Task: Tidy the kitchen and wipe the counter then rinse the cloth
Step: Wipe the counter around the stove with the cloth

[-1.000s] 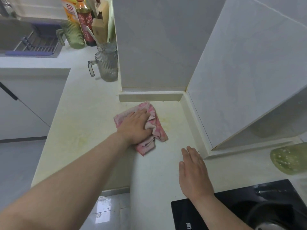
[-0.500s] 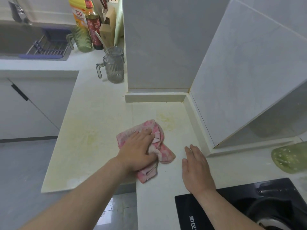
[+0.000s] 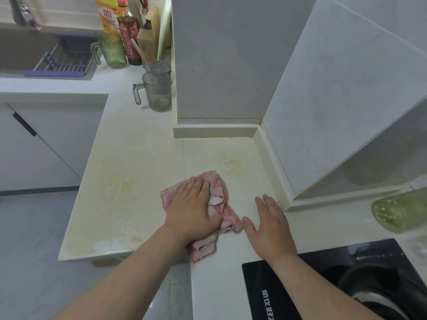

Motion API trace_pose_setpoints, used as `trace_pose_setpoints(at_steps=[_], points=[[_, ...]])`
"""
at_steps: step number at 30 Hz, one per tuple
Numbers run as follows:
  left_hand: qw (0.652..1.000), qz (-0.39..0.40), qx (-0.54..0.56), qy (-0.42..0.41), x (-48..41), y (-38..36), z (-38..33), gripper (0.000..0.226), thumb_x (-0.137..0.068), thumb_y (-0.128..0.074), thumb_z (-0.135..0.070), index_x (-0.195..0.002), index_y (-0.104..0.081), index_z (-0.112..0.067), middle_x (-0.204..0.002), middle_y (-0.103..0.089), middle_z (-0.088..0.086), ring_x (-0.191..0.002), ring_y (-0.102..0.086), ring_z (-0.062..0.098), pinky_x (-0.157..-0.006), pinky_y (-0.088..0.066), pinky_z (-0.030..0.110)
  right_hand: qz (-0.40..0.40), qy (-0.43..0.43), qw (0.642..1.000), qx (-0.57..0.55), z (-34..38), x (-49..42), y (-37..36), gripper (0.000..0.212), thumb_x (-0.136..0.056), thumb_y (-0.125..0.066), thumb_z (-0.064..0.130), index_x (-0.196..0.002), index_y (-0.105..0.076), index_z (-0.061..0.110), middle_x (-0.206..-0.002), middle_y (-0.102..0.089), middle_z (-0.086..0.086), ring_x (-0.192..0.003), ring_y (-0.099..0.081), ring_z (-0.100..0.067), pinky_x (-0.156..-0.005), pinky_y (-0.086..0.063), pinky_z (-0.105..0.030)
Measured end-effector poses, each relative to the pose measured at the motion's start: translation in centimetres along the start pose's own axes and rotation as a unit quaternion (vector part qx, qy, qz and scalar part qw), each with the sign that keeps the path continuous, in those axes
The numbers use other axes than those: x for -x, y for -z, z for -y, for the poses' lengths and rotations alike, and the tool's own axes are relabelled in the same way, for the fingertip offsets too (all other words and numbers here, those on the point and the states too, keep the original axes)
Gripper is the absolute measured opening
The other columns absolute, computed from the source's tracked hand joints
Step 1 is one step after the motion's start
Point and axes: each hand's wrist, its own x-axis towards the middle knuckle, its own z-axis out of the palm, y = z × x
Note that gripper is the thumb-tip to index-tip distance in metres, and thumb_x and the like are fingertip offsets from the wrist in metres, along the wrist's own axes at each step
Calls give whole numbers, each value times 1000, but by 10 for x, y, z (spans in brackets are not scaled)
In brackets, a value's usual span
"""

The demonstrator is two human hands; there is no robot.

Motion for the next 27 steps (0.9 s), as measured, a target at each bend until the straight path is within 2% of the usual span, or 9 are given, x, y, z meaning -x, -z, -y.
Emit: trace_pose_setpoints(at_steps=[3, 5, 6, 7, 9, 13, 17, 21, 27], points=[[1000, 18, 11, -13, -14, 4, 4, 90, -88, -41, -62, -157, -3, -17, -164, 5, 4, -151, 6, 20, -120, 7, 33, -1, -1, 1000, -1, 0, 0, 0, 68, -97, -43, 53, -155, -23, 22, -164, -12, 3, -151, -6, -13, -122, -9, -30], [999, -6, 26, -27, -23, 6, 5, 82, -87, -46, -59, -154, -22, -19, -159, -15, 9, -148, -13, 29, -120, -11, 38, 1, 1, 1000, -2, -1, 0, 0, 67, -98, -41, 52, -155, -22, 22, -164, -11, 4, -151, -5, -12, -121, -8, -29], [999, -22, 23, -41, -27, 8, 5, 74, -86, -48, -58, -148, -34, -19, -149, -29, 11, -139, -26, 32, -117, -20, 39, 2, 2, 1000, -2, -1, 0, 0, 66, -99, -40, 51, -155, -22, 22, -164, -11, 4, -151, -5, -12, -121, -8, -29], [998, -32, 14, -55, -32, 9, 3, 68, -86, -49, -57, -141, -43, -19, -139, -39, 8, -130, -36, 30, -115, -25, 40, 3, 2, 1000, -3, -1, 0, 0, 66, -99, -40, 50, -155, -21, 22, -164, -10, 4, -151, -5, -12, -122, -8, -29], [998, -35, 0, -61, -43, 9, 1, 60, -88, -50, -53, -136, -48, -18, -134, -47, 3, -123, -41, 26, -115, -24, 42, 3, 0, 1000, -4, -2, 0, 0, 66, -99, -39, 51, -156, -21, 23, -164, -10, 5, -150, -4, -11, -122, -9, -30], [997, -49, 25, -45, -73, 15, -2, 55, -92, -52, -47, -136, -49, -15, -139, -48, 4, -125, -41, 25, -115, -23, 38, 5, -1, 1000, -7, -2, 1, 0, 66, -99, -38, 51, -156, -19, 25, -164, -8, 8, -150, -2, -10, -122, -8, -29], [997, 2, 49, -53, -106, 24, 1, 68, -95, -50, -47, -152, -32, -16, -159, -27, 1, -146, -23, 21, -119, -12, 33, 2, 4, 1000, -6, -2, 1, 1, 66, -99, -39, 51, -156, -20, 24, -164, -8, 6, -150, -3, -10, -123, -8, -29], [996, 22, 44, -75, -133, 24, 0, 66, -94, -50, -47, -151, -33, -16, -160, -27, 0, -146, -25, 21, -118, -20, 33, 0, 8, 1000, 1, -2, 0, 0, 66, -99, -39, 51, -156, -20, 23, -165, -8, 6, -151, -2, -11, -123, -7, -29], [993, 26, 35, -108, -158, 22, -20, 65, -96, -49, -44, -152, -31, -16, -159, -28, -1, -145, -27, 21, -118, -21, 34, 1, 9, 1000, 4, -2, 1, -1, 67, -99, -38, 52, -156, -17, 25, -165, -5, 7, -151, 3, -10, -122, -4, -27]])
